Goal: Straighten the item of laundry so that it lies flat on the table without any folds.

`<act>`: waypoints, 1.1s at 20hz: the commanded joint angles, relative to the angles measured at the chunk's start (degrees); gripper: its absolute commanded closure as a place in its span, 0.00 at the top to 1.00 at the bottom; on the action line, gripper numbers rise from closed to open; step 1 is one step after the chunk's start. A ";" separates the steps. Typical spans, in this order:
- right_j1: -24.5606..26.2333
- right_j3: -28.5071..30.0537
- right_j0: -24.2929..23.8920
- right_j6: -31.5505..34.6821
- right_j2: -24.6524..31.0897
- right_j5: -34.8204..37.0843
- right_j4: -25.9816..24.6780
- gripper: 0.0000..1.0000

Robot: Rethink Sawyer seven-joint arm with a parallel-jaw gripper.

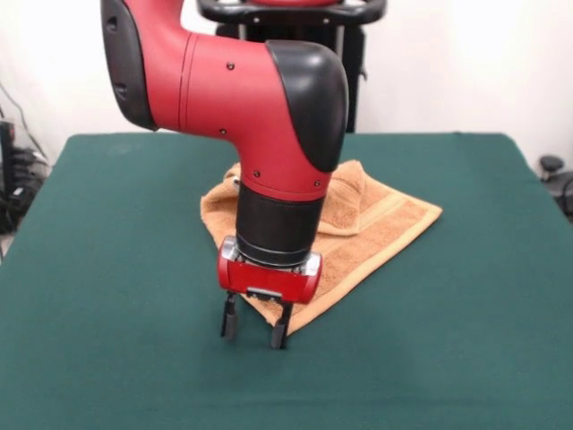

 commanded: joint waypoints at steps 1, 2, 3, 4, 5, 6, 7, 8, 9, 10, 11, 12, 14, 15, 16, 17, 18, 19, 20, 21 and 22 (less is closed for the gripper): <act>2.86 0.76 2.64 0.66 7.05 3.80 0.16 1.00; 2.56 1.14 2.70 0.77 7.15 3.90 0.27 1.00; 2.32 1.38 2.86 1.11 7.08 4.06 0.44 1.00; 2.01 1.61 2.97 1.25 7.03 4.07 0.44 1.00; 1.81 1.75 3.04 1.39 7.06 4.49 0.64 1.00; 1.57 2.06 2.96 1.34 7.26 4.55 0.71 1.00; 1.43 2.21 2.98 1.44 7.37 4.82 0.88 1.00; 1.23 2.40 3.10 1.68 7.33 4.85 0.96 1.00; 1.10 2.54 3.18 1.80 7.39 4.84 0.99 1.00; 0.99 2.65 3.30 2.16 7.32 5.17 1.21 1.00; 0.91 2.76 3.45 2.50 7.35 5.22 1.37 1.00; 0.83 2.77 3.85 3.07 7.02 5.46 1.55 1.00; 0.84 2.64 4.75 4.34 6.45 5.31 1.86 1.00; 0.90 2.59 5.08 4.92 6.33 5.71 2.25 1.00; 0.91 2.52 5.56 5.59 6.02 5.67 2.46 1.00; 0.92 2.42 6.06 6.18 5.69 5.67 2.64 1.00; 0.91 2.49 6.28 6.63 5.72 6.19 3.12 1.00; 0.84 2.37 6.84 7.10 5.24 5.88 3.07 1.00; 0.84 2.37 7.00 7.25 5.17 5.92 3.30 1.00; 0.87 2.48 6.94 7.26 5.35 6.38 3.77 1.00; 0.81 2.44 7.29 7.41 4.94 6.09 3.74 1.00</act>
